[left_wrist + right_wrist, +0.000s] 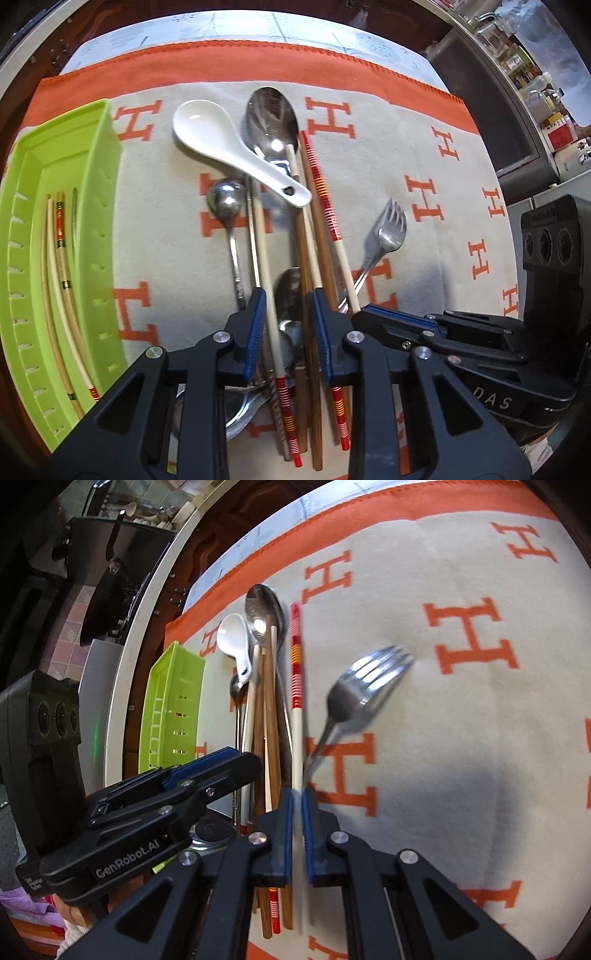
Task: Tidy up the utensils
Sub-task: 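Grasp brown wooden chopstick with left tool while right tool grasps red-white banded chopstick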
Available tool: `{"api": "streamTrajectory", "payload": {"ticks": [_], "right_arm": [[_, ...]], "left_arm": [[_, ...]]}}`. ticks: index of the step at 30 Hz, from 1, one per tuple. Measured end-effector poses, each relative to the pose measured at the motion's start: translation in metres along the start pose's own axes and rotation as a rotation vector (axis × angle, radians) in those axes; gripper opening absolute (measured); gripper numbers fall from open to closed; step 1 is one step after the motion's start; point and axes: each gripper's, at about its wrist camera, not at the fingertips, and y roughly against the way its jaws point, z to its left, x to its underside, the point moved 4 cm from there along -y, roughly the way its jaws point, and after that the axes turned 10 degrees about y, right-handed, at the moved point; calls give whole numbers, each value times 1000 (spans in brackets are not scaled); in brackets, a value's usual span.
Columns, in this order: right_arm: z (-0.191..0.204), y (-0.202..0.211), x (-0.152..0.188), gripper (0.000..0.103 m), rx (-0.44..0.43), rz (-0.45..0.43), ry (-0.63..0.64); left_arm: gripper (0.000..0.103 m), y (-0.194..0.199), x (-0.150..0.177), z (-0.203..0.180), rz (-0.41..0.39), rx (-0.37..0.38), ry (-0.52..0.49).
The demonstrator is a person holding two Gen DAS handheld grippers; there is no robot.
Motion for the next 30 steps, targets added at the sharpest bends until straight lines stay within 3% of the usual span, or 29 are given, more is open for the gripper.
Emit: {"api": "streamTrajectory", "payload": {"ticks": [5, 7, 15, 20, 26, 30], "right_arm": [[-6, 10, 7, 5, 8, -37, -23], [-8, 13, 9, 5, 2, -45, -27], [-12, 14, 13, 5, -8, -50, -34], [-14, 19, 15, 5, -18, -60, -32], [-11, 20, 16, 5, -23, -59, -29], [-7, 21, 16, 5, -21, -63, -26]], "left_arm": [[21, -2, 0, -9, -7, -7, -23], [12, -5, 1, -12, 6, -1, -27], [5, -19, 0, -27, 17, -6, -51], [4, -18, 0, -25, 26, 7, -26], [4, -9, 6, -20, 61, 80, 4], [4, -3, 10, -18, 45, 59, -17]]}}
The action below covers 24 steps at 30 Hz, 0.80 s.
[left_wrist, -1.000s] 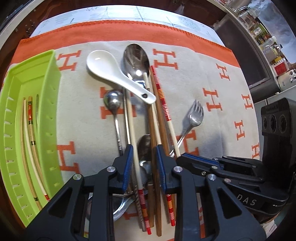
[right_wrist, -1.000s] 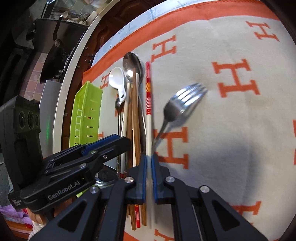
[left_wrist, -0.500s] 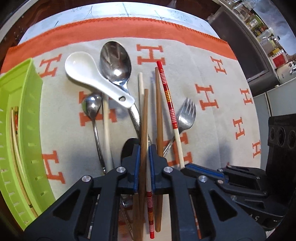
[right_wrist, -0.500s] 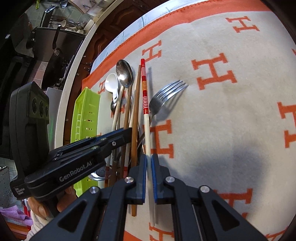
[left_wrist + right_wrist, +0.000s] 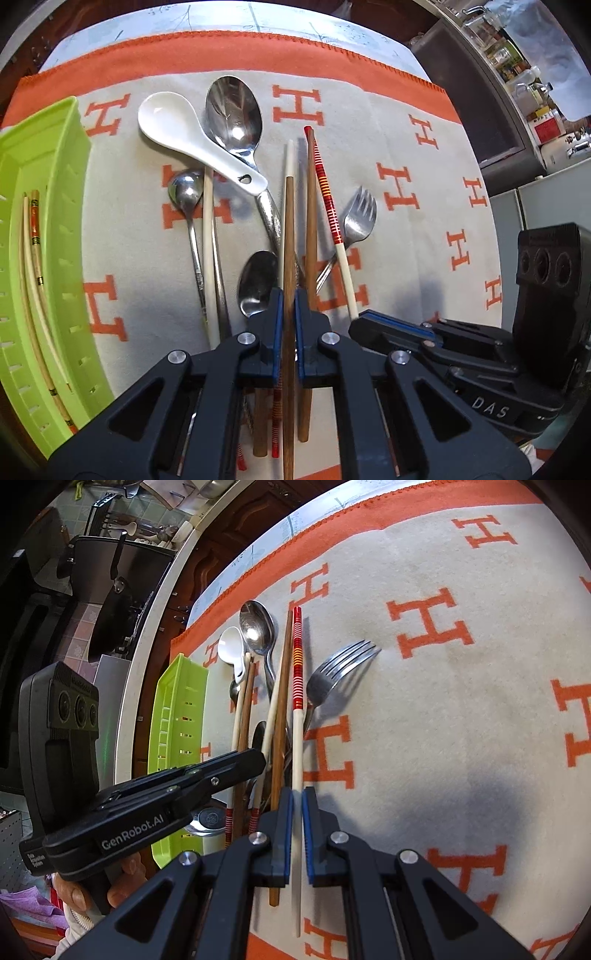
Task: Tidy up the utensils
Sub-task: 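Grasp brown wooden chopstick with left tool while right tool grasps red-white banded chopstick, then lower both held chopsticks into the green tray and open both tools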
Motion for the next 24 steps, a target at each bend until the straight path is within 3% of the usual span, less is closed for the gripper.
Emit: {"api": "streamTrajectory", "payload": {"ticks": [12, 18, 24], "right_arm": [[31, 17, 1, 5, -12, -32, 36], [69, 23, 0, 5, -46, -39, 81], [122, 0, -4, 5, -70, -5, 116]], "left_arm": [[4, 49, 10, 13, -78, 50, 15], [4, 96, 14, 41, -147, 80, 45], [4, 145, 10, 92, -233, 54, 103]]}}
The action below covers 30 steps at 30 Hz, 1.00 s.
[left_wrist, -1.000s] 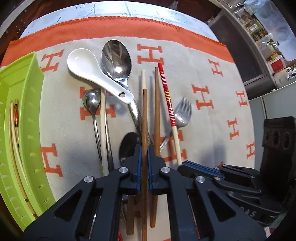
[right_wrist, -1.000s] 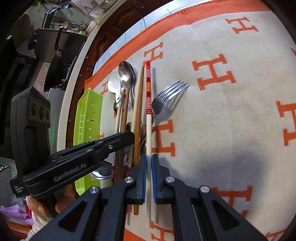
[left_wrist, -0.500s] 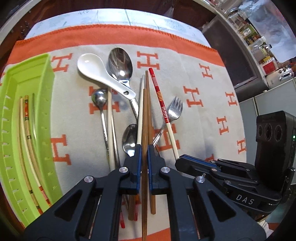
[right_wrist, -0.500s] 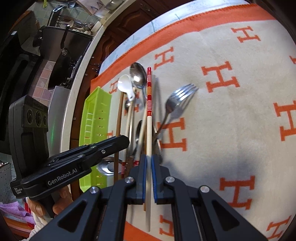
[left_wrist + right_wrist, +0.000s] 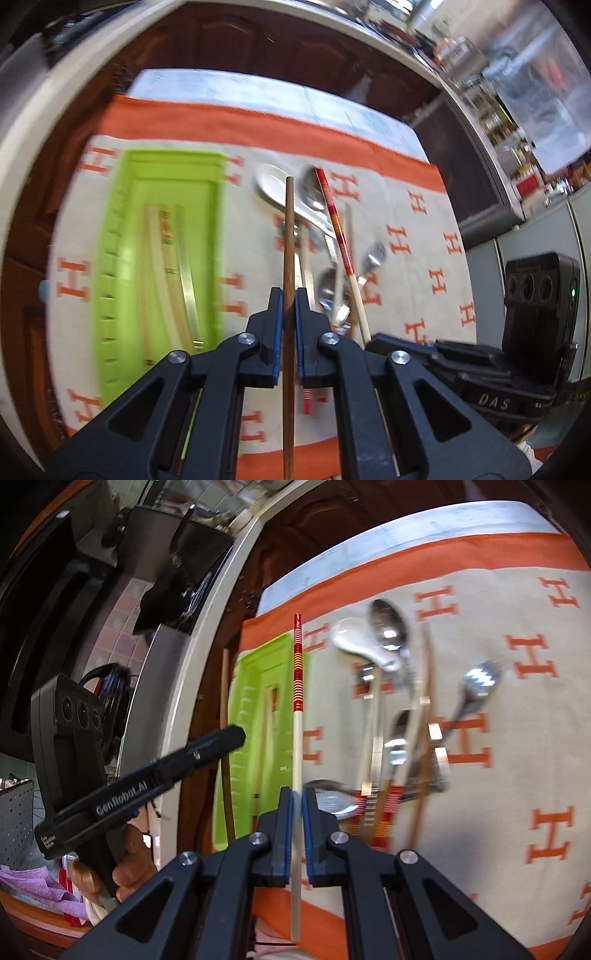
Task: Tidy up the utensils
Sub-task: 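Lower both held chopsticks into the green tray and open both tools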
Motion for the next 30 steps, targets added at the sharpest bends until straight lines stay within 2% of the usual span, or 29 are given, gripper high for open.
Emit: {"api": "streamTrajectory", "payload": {"ticks": [8, 15, 20, 23, 25, 30], "right_arm": [[49, -51, -18, 5, 11, 33, 10], [62, -83, -25, 6, 85, 37, 44], [63, -92, -21, 6, 129, 46, 59], [61, -92, -18, 6, 144, 51, 67], [59, -90, -15, 6, 154, 47, 71], [50, -83, -6, 6, 176, 45, 66]], "left_arm": [[4, 34, -27, 64, -113, -137, 36], [4, 6, -29, 103, -82, -205, 64], [5, -16, -18, 105, -56, -231, 51], [15, -25, -11, 108, -27, -223, 61], [30, -26, -7, 106, -28, -228, 64], [45, -22, 4, 105, -54, -227, 60]]}}
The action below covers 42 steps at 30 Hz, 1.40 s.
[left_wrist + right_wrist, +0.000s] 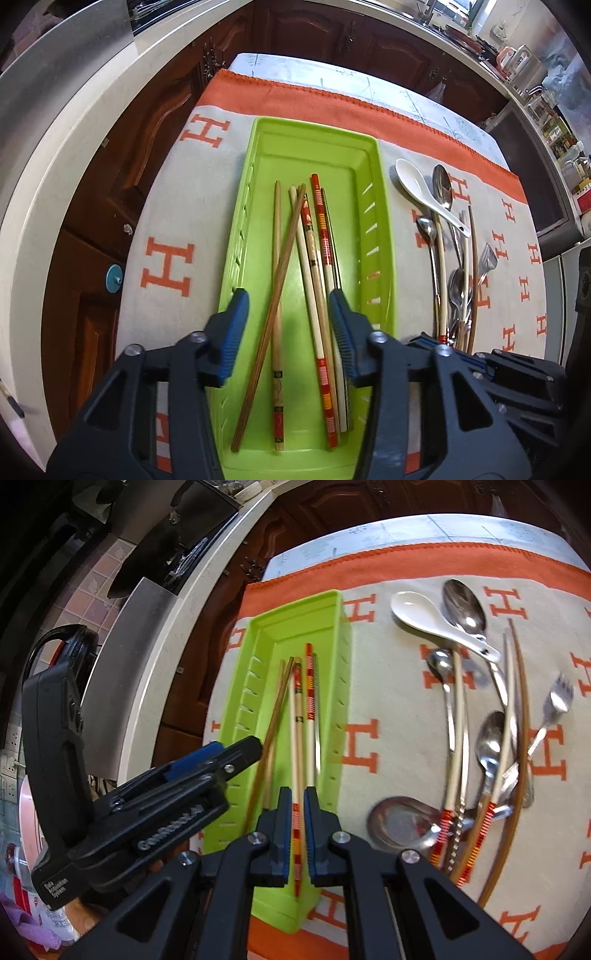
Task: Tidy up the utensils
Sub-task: 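Lower both held chopsticks into the green tray and open both tools, then move both open tools back over the utensil pile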
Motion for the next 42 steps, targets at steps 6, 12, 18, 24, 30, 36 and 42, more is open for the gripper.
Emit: {"api": "streamTrajectory", "payload": {"ticks": [6, 12, 18, 24, 30, 36, 42], "right_arm": [[-11, 13, 10, 6, 4, -25, -11], [-21, 28, 17, 6, 9, -54, -20], [-30, 49, 21, 6, 28, -96, -10], [-40, 68, 24, 12, 40, -127, 0], [-51, 92, 26, 20, 59, -171, 11], [-74, 119, 26, 20, 111, -214, 5], [-104, 124, 28, 20, 138, -225, -31]], "left_arm": [[48, 7, 10, 6, 1, -34, 39], [49, 16, 18, 9, 3, -57, 86], [49, 34, 26, -4, -33, -74, 40], [49, 54, 37, -40, -74, -19, -59], [49, 72, 47, -89, -147, -4, -170], [49, 75, 52, -133, -194, 14, -235], [49, 51, 55, -170, -110, 32, -276]]}}
